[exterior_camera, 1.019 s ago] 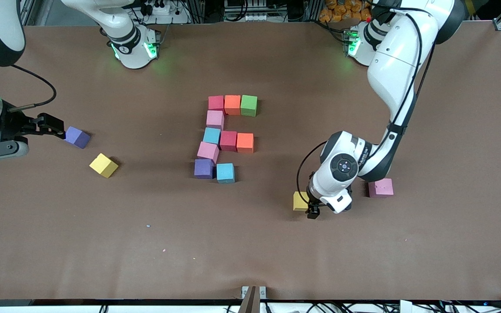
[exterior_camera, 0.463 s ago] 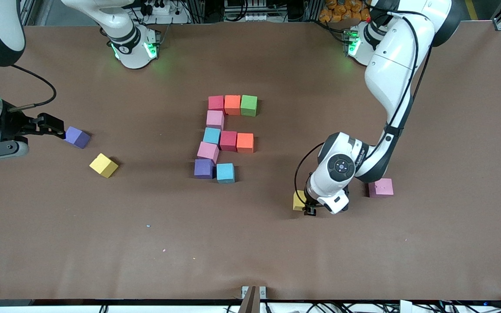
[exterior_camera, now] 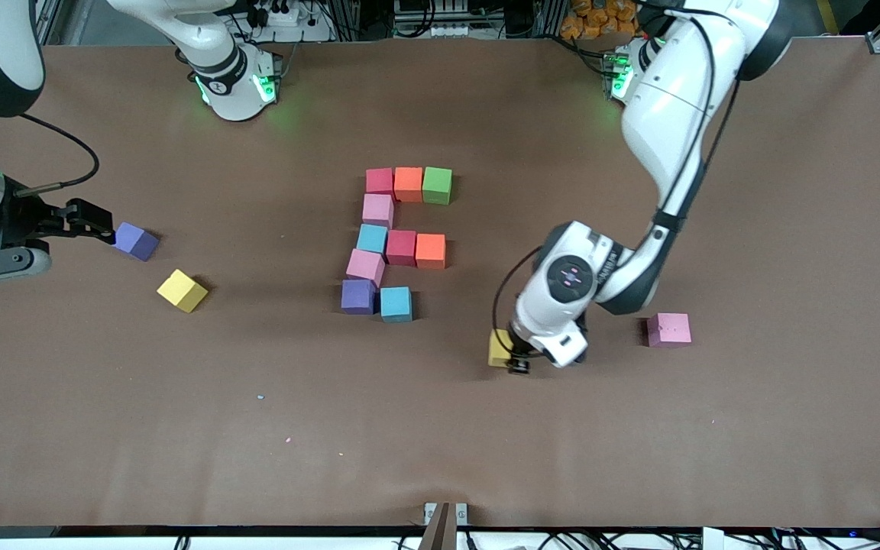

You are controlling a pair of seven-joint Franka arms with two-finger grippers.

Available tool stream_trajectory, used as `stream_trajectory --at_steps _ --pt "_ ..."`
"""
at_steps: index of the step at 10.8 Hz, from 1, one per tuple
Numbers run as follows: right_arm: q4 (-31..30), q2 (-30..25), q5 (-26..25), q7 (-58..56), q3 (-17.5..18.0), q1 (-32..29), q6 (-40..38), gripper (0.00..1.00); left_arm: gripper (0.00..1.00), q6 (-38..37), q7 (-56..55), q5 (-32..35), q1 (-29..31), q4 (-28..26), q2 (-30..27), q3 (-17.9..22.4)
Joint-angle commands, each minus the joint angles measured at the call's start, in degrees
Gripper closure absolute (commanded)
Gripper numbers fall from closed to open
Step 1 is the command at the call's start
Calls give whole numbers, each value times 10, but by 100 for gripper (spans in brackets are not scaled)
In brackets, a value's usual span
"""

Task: Arrange 11 blocks into digit 3
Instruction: 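Carry the yellow cube with the left gripper to the cyan cube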

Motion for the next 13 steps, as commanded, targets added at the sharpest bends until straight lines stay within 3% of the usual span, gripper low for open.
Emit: stream_trajectory --at_steps 1,5,13 --pt "12 4 -2 -1 1 4 -9 0 100 -6 -35 -9 -61 22 4 36" --pt "13 4 -2 0 1 8 -9 0 100 -22 -70 -11 -112 57 35 41" --pt "12 4 -2 -2 1 10 -8 0 99 -20 -72 -12 -143 101 75 38"
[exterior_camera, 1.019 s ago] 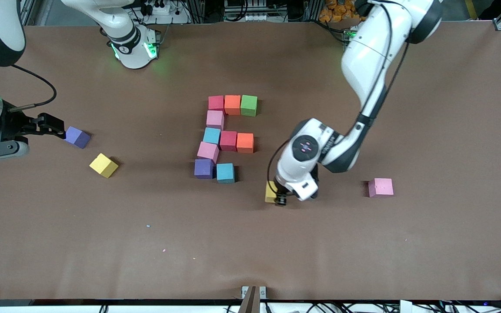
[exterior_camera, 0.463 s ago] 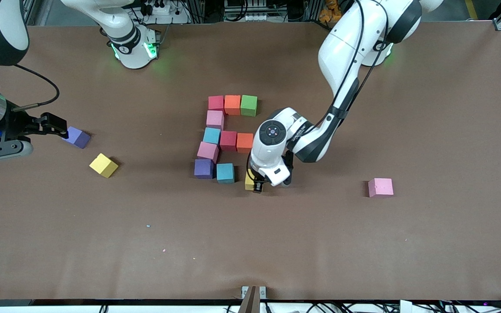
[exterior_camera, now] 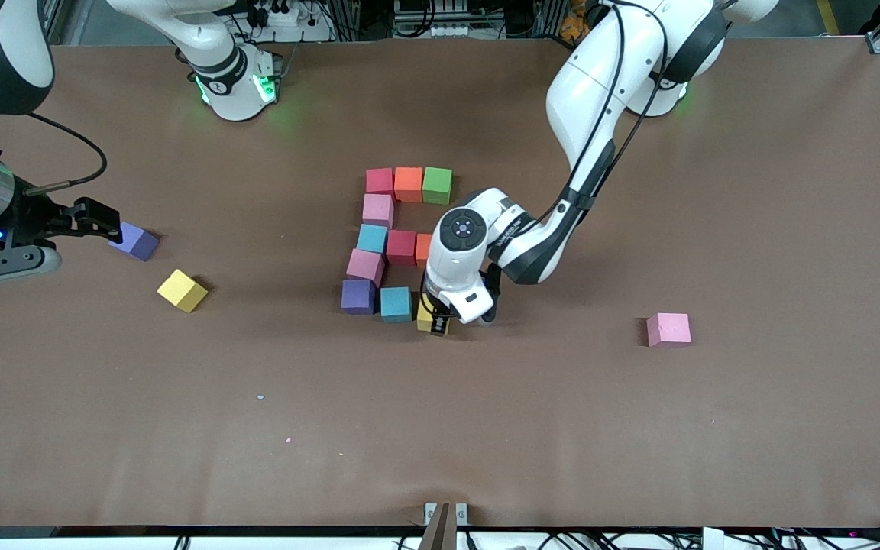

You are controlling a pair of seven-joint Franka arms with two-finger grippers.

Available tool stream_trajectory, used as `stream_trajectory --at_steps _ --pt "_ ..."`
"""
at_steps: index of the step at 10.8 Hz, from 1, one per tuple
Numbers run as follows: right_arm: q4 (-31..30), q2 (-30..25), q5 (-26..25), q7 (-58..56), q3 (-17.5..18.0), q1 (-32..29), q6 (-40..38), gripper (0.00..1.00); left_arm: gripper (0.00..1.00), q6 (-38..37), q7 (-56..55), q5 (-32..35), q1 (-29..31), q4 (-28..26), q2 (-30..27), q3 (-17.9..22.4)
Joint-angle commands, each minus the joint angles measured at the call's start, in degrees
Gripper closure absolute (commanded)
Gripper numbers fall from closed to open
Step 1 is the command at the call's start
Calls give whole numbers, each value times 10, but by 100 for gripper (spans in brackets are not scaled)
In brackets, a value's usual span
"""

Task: Arrange 11 blocks into digit 3
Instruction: 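Lower the yellow cube beside the cyan cube and open the left gripper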

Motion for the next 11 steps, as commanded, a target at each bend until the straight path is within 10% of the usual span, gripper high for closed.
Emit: stream_trajectory --at_steps 1,11 --pt "11 4 -3 -1 0 -1 -8 0 99 -10 -4 -12 -11 24 17 6" --pt "11 4 -3 1 -1 -2 -8 0 94 -25 -88 -14 -15 23 17 4"
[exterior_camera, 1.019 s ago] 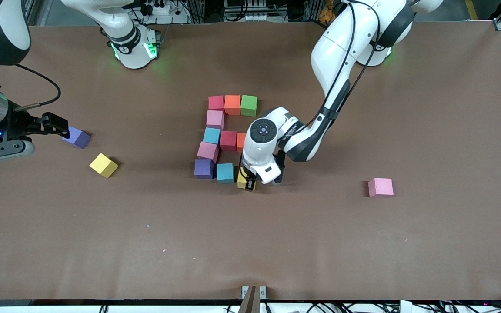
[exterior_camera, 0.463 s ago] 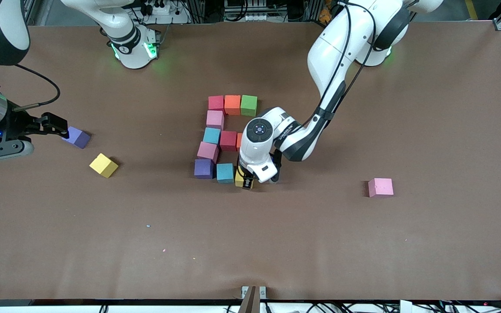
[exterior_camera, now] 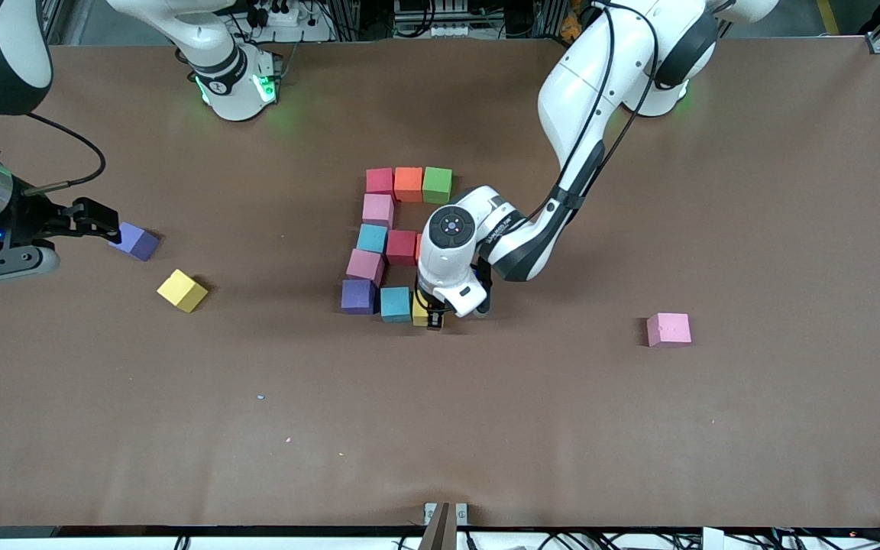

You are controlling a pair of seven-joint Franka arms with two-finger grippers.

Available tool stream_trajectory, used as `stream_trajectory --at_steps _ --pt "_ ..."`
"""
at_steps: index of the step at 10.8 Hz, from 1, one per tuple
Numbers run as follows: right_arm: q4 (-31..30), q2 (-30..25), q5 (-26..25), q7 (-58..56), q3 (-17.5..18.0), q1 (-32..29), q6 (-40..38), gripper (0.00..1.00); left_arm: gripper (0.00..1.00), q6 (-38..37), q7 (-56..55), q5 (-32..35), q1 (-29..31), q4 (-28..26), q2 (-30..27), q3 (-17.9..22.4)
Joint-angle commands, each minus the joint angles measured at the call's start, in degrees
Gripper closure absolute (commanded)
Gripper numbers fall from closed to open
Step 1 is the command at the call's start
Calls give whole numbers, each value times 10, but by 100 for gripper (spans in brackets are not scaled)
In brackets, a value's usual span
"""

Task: Arrange 11 blocks into digit 3
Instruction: 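Lower the yellow cube beside the cyan cube and open the left gripper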

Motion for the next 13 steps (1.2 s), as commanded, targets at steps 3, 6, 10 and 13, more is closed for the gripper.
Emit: stream_trajectory --at_steps 3,6,10,13 --pt "12 4 -3 1 1 0 -8 0 94 -11 -3 -13 -12 15 9 5" --pt "12 4 -2 2 2 1 -8 0 94 -9 -2 -13 -17 16 10 8" --pt "12 4 -3 2 2 1 -7 0 1 -8 4 -10 -16 15 13 8" --pt "12 4 -3 2 2 1 -7 0 0 -11 3 -8 -14 12 -4 8"
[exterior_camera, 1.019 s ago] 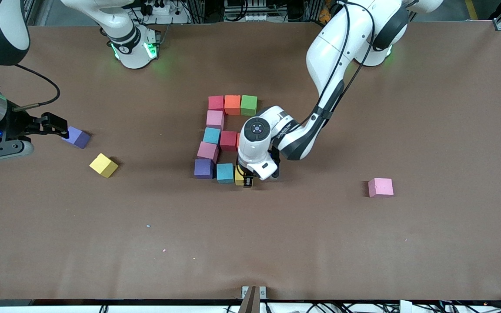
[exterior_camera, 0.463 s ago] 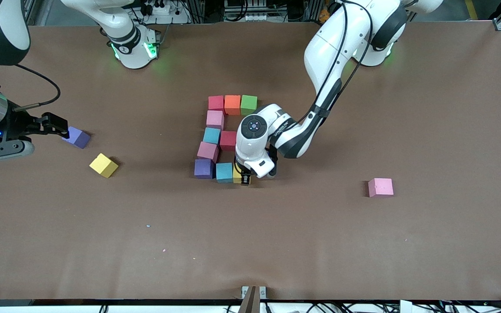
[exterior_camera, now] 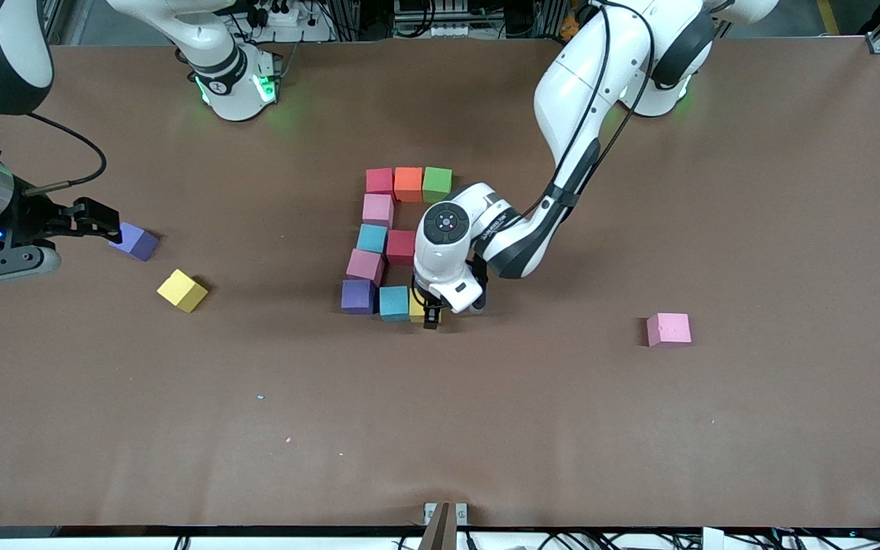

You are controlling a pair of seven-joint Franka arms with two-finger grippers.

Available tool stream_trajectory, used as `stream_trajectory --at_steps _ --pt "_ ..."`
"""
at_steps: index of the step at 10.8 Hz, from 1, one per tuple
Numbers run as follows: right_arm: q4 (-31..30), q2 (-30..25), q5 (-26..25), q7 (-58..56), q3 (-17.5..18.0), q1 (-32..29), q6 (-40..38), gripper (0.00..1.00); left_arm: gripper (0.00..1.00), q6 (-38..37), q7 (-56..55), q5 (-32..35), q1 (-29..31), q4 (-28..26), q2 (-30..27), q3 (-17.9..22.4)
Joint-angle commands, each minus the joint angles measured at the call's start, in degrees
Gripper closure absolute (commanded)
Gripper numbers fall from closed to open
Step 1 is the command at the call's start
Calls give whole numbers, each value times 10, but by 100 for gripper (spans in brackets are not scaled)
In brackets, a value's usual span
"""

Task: Arrange 11 blocks into digit 3
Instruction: 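Lower the yellow cube beside the cyan cube and open the left gripper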

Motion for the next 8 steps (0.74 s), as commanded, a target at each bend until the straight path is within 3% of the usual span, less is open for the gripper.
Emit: stream_trajectory --at_steps 1,6,8 --pt "12 4 -3 2 1 1 -7 0 0 -17 3 -8 -4 10 -16 6" --pt "11 4 -3 2 1 0 -8 0 0 -104 9 -2 7 6 -88 6" --pt "11 4 -3 2 1 -1 -8 0 0 -138 54 -1 46 0 -119 7"
